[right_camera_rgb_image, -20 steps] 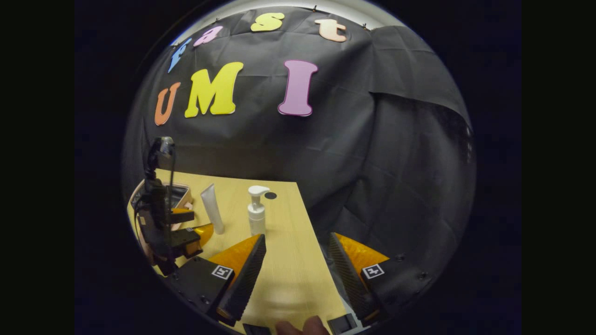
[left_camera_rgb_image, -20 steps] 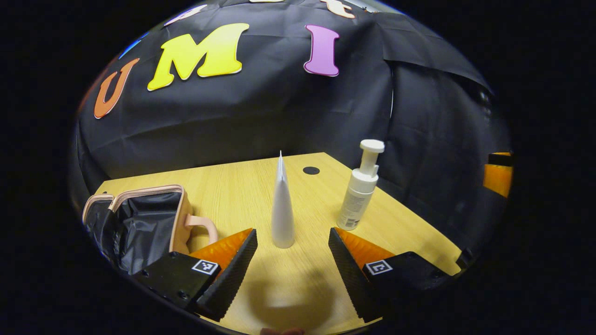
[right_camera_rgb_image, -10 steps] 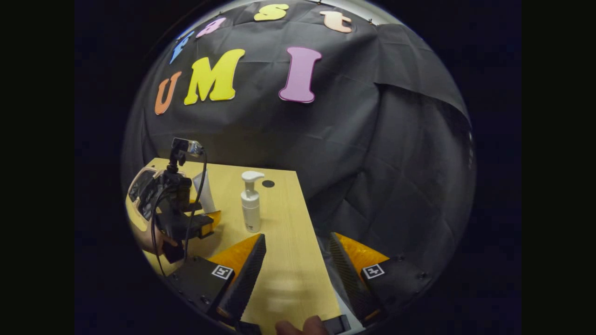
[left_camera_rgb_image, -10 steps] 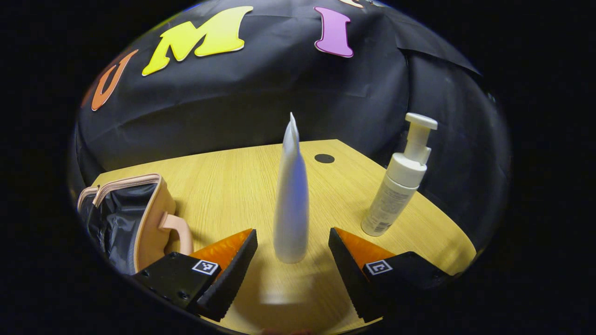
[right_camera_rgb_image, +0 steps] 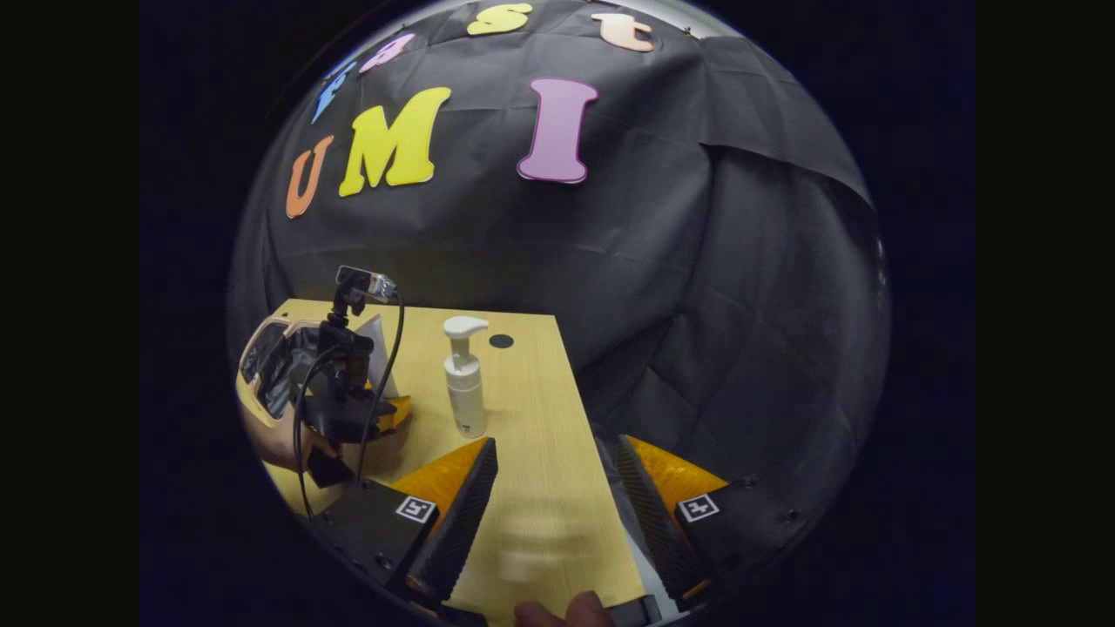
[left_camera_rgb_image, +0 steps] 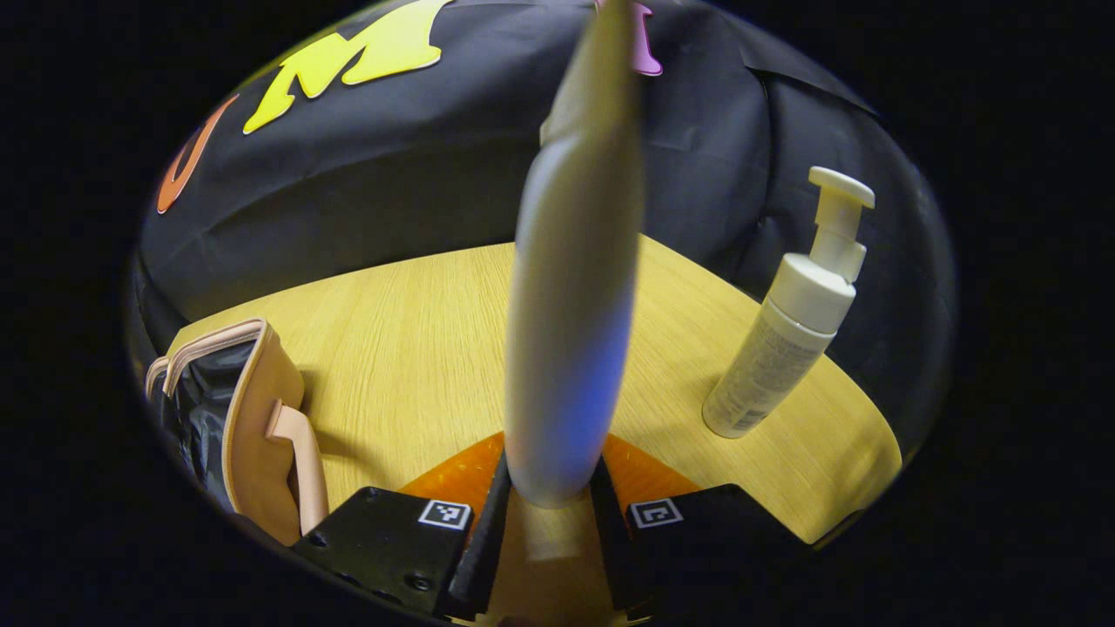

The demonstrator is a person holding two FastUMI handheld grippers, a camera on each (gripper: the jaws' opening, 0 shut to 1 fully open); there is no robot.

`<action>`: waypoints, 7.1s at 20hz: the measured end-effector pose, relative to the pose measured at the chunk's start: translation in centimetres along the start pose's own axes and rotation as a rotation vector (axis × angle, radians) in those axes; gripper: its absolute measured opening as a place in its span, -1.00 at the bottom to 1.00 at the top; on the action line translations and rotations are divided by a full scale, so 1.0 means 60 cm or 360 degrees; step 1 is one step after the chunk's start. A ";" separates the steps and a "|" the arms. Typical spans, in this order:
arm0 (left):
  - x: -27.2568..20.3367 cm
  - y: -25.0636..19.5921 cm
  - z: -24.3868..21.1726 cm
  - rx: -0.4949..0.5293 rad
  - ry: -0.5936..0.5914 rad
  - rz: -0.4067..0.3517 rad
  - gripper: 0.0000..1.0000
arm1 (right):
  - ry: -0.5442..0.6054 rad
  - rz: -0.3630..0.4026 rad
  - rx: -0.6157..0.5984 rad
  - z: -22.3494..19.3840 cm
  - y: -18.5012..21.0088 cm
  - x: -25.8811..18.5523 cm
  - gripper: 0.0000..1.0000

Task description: First open the suitcase, pack the skin care products into it, and then close the suitcase.

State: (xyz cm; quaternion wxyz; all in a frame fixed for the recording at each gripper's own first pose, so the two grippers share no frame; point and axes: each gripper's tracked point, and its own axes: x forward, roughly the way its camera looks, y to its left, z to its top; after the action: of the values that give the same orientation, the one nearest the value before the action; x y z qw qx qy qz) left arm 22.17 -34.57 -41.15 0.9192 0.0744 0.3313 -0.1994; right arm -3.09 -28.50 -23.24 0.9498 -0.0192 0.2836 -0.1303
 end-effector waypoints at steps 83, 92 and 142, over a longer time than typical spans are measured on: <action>-0.544 0.458 -0.135 -0.0983 0.0125 0.0033 1.00 | 0.0205 0.1092 -0.0242 0.101 0.619 -0.115 -0.07; -0.700 0.522 -0.271 -0.1153 -0.0064 0.0172 0.96 | 0.0487 0.0985 -0.0292 0.018 0.776 0.007 -0.07; -0.484 0.985 -0.294 -0.1988 -0.0574 0.0101 0.88 | 0.0313 0.0873 -0.0354 0.085 0.673 -0.164 0.39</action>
State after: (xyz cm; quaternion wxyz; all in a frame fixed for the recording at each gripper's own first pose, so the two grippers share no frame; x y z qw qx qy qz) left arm 16.17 33.14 -35.92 0.8360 -0.4990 0.2230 0.0486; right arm 1.32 12.85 -18.17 0.9096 -0.0330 0.3814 0.1614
